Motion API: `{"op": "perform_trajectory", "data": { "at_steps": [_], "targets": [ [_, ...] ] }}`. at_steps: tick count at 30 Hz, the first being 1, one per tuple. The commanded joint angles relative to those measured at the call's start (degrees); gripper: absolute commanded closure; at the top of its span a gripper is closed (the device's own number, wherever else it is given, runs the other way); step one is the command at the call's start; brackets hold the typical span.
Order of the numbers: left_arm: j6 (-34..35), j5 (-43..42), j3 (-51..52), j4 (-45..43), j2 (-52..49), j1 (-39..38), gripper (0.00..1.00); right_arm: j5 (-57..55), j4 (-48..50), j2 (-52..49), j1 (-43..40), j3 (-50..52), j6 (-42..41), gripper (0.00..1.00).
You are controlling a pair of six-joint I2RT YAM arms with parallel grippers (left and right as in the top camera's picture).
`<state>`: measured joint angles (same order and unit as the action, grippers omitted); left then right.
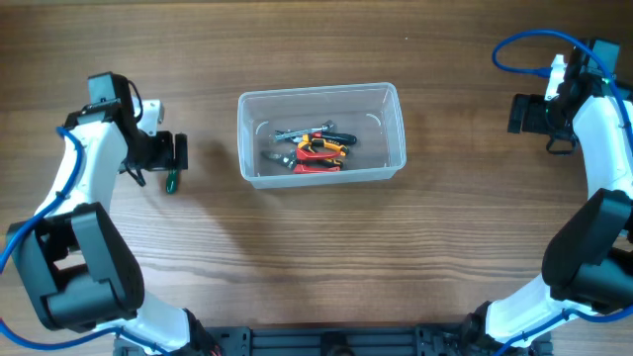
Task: Pack container
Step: 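Lower the left gripper onto the green screwdriver handle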
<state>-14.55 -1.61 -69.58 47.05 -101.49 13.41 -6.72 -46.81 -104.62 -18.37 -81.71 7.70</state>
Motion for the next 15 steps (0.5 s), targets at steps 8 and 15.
{"op": "perform_trajectory", "data": {
  "at_steps": [8, 15],
  "targets": [
    [-1.60, -0.92, 0.26, -0.44, -3.32, -0.55, 0.00, -1.03, 0.13, -0.07, 0.02, 0.04, -0.24, 0.00],
    [-1.81, -0.90, 0.26, -0.35, -5.03, -0.55, 0.00, -1.03, 0.13, -0.07, 0.02, 0.04, -0.24, 0.00]
  ]
}}
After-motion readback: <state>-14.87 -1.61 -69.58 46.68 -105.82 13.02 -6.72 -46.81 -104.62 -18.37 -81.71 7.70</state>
